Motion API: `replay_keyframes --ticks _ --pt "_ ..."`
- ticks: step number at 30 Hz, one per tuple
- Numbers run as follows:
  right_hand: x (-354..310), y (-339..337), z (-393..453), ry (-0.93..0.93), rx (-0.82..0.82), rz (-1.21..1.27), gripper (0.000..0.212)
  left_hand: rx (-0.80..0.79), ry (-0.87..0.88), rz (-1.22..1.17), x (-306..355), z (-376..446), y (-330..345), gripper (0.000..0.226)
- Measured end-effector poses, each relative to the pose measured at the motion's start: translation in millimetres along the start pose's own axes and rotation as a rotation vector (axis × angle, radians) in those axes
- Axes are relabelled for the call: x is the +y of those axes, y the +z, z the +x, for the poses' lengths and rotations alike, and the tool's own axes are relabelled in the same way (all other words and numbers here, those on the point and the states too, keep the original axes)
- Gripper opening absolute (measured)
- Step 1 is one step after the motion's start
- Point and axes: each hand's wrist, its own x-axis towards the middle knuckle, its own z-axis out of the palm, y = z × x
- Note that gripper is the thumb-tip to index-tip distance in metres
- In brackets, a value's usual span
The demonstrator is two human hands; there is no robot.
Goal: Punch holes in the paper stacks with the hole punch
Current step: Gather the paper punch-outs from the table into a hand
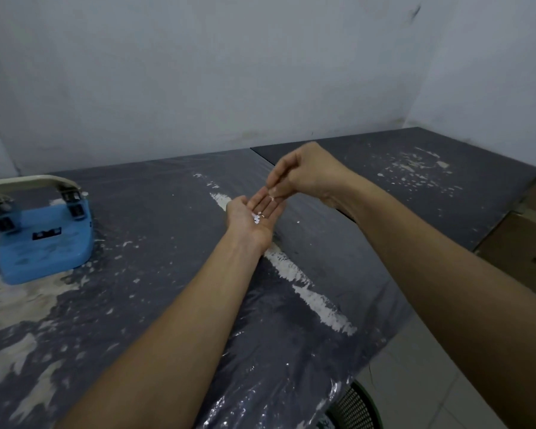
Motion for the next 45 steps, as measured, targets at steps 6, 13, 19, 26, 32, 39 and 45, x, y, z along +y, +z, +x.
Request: replay_keyframes --ticks 6,13,19,26,32,39,45 --pt "-20 18 -1 -0.066 0.031 -0.350 0.016 -0.012 0.011 -0.007 -1 -3 0 0.051" --pt "-25 22 -1 -0.086 -0.008 -0.432 0.026 -0.012 0.010 -0.033 -1 -4 0 0.053" --pt "-23 22 1 -0.120 0.022 -0.471 0.023 -0.034 0.003 -0.072 -1 -3 -2 0.052" --pt "-22 17 0 -0.057 -0.085 -0.390 0.011 -0.033 0.022 -0.083 0 -1 -3 0.051" --pt "-6 11 9 -0.065 0.037 -0.266 0.009 0.031 0.138 -0.079 2 4 -8 0.050" --pt "54 18 37 0.061 0.088 -0.379 0.038 0.060 0.233 -0.126 5 8 -11 0.051" --pt "66 37 32 0.009 -0.104 -0.646 0.062 0.056 0.226 -0.103 4 6 -11 0.049"
